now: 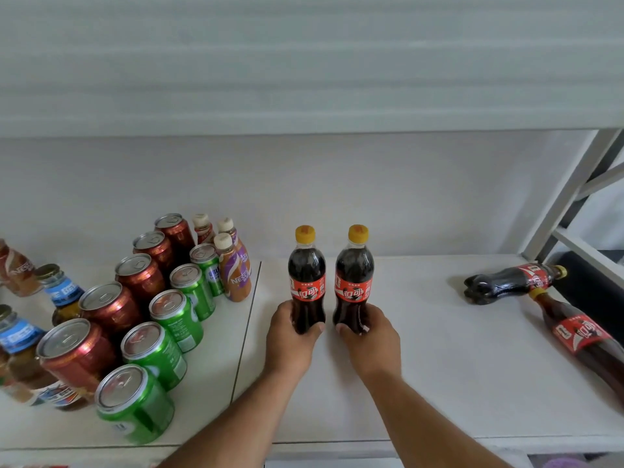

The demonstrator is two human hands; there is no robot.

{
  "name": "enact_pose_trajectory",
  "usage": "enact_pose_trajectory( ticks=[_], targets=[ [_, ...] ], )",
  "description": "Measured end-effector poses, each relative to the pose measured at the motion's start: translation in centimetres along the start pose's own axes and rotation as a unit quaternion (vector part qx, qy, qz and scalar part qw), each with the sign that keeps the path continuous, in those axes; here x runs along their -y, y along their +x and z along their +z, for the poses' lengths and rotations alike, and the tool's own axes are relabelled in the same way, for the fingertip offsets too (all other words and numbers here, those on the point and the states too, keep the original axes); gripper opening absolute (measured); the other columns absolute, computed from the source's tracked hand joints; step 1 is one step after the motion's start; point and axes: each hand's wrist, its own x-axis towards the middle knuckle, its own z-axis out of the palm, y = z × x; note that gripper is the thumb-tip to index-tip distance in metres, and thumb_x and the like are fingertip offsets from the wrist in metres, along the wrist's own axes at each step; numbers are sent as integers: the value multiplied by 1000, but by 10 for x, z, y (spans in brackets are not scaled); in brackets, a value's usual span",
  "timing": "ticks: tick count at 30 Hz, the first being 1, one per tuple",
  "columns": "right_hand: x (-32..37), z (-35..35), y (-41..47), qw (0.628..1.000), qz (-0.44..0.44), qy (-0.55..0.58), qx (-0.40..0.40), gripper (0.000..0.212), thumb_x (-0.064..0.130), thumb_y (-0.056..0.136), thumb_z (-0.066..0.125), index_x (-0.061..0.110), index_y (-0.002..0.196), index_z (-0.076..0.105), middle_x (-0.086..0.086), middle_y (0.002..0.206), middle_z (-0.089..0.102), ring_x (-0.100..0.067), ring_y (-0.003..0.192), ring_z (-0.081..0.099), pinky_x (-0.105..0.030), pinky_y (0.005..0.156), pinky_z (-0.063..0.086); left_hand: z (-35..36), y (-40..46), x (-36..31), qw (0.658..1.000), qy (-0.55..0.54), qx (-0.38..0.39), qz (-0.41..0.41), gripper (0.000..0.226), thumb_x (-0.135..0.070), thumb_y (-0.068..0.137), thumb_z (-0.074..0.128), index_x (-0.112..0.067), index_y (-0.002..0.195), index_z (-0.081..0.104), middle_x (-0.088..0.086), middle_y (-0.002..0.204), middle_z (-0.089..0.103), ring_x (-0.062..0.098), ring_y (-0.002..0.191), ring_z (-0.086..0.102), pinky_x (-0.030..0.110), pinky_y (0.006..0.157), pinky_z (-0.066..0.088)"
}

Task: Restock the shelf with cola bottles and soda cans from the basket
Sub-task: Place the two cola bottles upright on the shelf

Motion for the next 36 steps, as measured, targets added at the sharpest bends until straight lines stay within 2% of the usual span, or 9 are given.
enact_pose_trajectory(
  ticks=[4, 7, 11, 17, 21, 28, 32, 34, 36],
  targets=[
    [6, 4, 10, 1000, -4, -6, 9, 35, 17, 91, 77, 39, 106, 55, 27, 85, 57, 6, 78, 55, -10, 67, 38, 0, 8, -5, 1000, 2, 16, -2, 47, -15, 83, 88, -27, 123, 65, -13, 111, 73, 13, 108, 71, 36, 97, 58],
    [9, 8, 22, 1000, -4, 2, 12, 34, 17, 90, 77, 38, 106, 56, 28, 86, 57, 2, 80, 56, -17, 70, 41, 1, 19, -11, 1000, 9, 23, -5, 47, -14, 84, 87, -24, 124, 66, -14, 107, 71, 12, 106, 70, 32, 96, 56],
    [12, 13, 39, 1000, 10, 10, 15, 34, 18, 89, 79, 36, 108, 56, 21, 89, 60, -11, 88, 60, -25, 80, 45, 5, 34, -18, 999, 19, 25, -11, 48, -12, 85, 86, -22, 127, 65, -17, 104, 68, 10, 103, 68, 28, 92, 51],
    [20, 15, 58, 999, 28, -8, 23, 30, 20, 90, 78, 32, 109, 58, 16, 90, 62, -14, 89, 62, -27, 79, 46, 11, 54, -28, 999, 38, 19, -20, 48, -13, 86, 85, -20, 128, 64, -12, 108, 69, 12, 103, 66, 29, 91, 50],
    [24, 17, 65, 999, 38, -16, 26, 35, 21, 91, 77, 25, 123, 64, 10, 96, 65, -14, 88, 61, -28, 81, 48, 13, 59, -30, 998, 54, 18, -20, 48, -14, 86, 85, -20, 128, 64, -10, 109, 70, 13, 104, 67, 28, 90, 50],
    [26, 16, 68, 998, 36, -33, 36, 37, 22, 91, 77, 24, 126, 63, 10, 98, 65, -15, 91, 61, -30, 84, 51, 14, 59, -30, 997, 64, 19, -32, 52, -15, 87, 85, -18, 133, 61, -3, 122, 74, 20, 115, 69, 29, 92, 50],
    [28, 12, 64, 997, 44, -43, 52, 33, 27, 90, 78, 25, 119, 61, 8, 103, 69, -19, 97, 69, -37, 86, 57, 11, 53, -32, 996, 66, 37, -44, 62, -16, 87, 85, -17, 140, 54, 1, 135, 69, 25, 126, 65, 29, 93, 48],
    [28, 7, 59, 995, 50, -55, 59, 42, 29, 93, 76, 19, 130, 59, 3, 113, 69, -23, 102, 68, -34, 86, 54, 7, 45, -35, 994, 82, 39, -54, 69, -17, 89, 83, -14, 148, 48, 7, 146, 61, 29, 135, 58, 29, 97, 45],
    [28, -1, 50, 992, 55, -95, 67, 57, 32, 97, 71, 15, 147, 51, -4, 133, 67, -28, 122, 64, -32, 94, 51, -2, 34, -37, 990, 126, 39, -58, 78, -25, 91, 81, -13, 156, 40, 9, 155, 52, 28, 141, 52, 32, 107, 45]
  ],
)
